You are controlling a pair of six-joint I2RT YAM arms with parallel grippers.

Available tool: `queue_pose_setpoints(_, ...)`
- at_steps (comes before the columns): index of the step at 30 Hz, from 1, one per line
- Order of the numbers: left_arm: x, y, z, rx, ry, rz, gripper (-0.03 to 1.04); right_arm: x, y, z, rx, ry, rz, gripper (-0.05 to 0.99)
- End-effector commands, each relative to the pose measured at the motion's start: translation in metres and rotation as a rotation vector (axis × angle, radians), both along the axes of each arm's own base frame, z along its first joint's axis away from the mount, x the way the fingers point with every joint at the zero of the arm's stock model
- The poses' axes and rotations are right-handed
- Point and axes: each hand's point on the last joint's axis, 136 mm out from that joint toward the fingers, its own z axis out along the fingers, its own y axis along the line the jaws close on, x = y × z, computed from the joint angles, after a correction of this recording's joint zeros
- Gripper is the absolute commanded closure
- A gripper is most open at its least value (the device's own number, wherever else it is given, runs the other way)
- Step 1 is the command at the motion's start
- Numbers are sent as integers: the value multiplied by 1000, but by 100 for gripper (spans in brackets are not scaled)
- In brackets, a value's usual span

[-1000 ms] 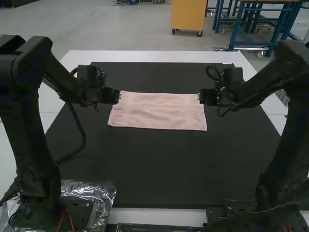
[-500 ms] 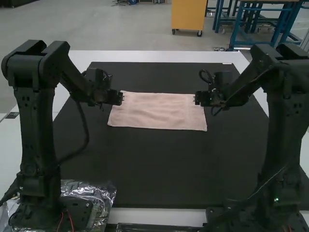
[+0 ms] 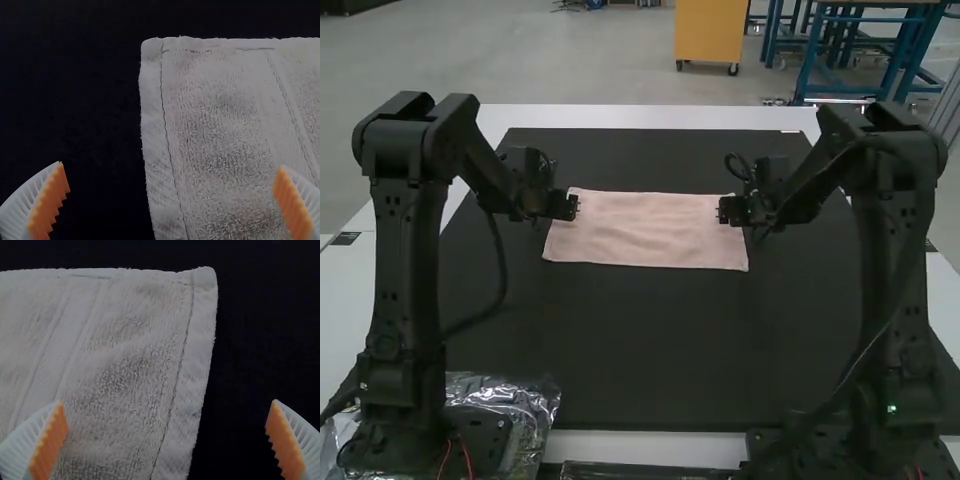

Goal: Fold the towel.

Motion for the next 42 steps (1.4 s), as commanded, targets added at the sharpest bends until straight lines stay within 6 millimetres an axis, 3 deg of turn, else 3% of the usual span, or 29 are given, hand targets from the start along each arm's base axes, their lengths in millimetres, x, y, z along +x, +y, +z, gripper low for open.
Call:
queue_pose_setpoints(1, 8, 5, 0, 16, -11, 10, 5, 12, 3, 9, -21, -34, -1, 3)
queue_pose_setpoints(9, 6, 6, -18, 16, 16, 12, 6, 6, 3, -10, -53, 7, 19, 4)
queue_pose_setpoints(11, 6, 6, -23, 20, 23, 9, 13, 3, 3, -13, -52, 13, 25, 8)
queue_pose_setpoints(12, 5, 6, -27, 22, 31, 8, 22, 1, 4, -16, -52, 22, 42, 17)
queue_pose_setpoints(13, 4, 5, -30, 20, 37, 3, 41, -2, 6, -17, -48, 24, 66, 28)
queue_pose_setpoints(14, 3, 5, -34, 18, 45, 1, 67, -7, 13, -19, -8, 38, 99, 40)
queue_pose_setpoints(15, 3, 5, -35, 16, 43, -1, 89, -9, 21, -17, 53, 47, 126, 72)
queue_pose_setpoints(16, 3, 4, -35, 15, 45, -3, 100, -8, 19, -16, 60, 45, 128, 97)
queue_pose_setpoints(25, 8, 12, -22, -20, 12, -14, 99, -5, 4, -12, 53, 42, 92, 96)
queue_pose_setpoints(31, 20, 12, 18, -48, -61, -26, 99, 9, 3, 27, 79, -30, 75, 96)
queue_pose_setpoints(42, 13, 16, 37, -109, -31, -51, 99, 17, -5, 85, 110, -124, 50, 96)
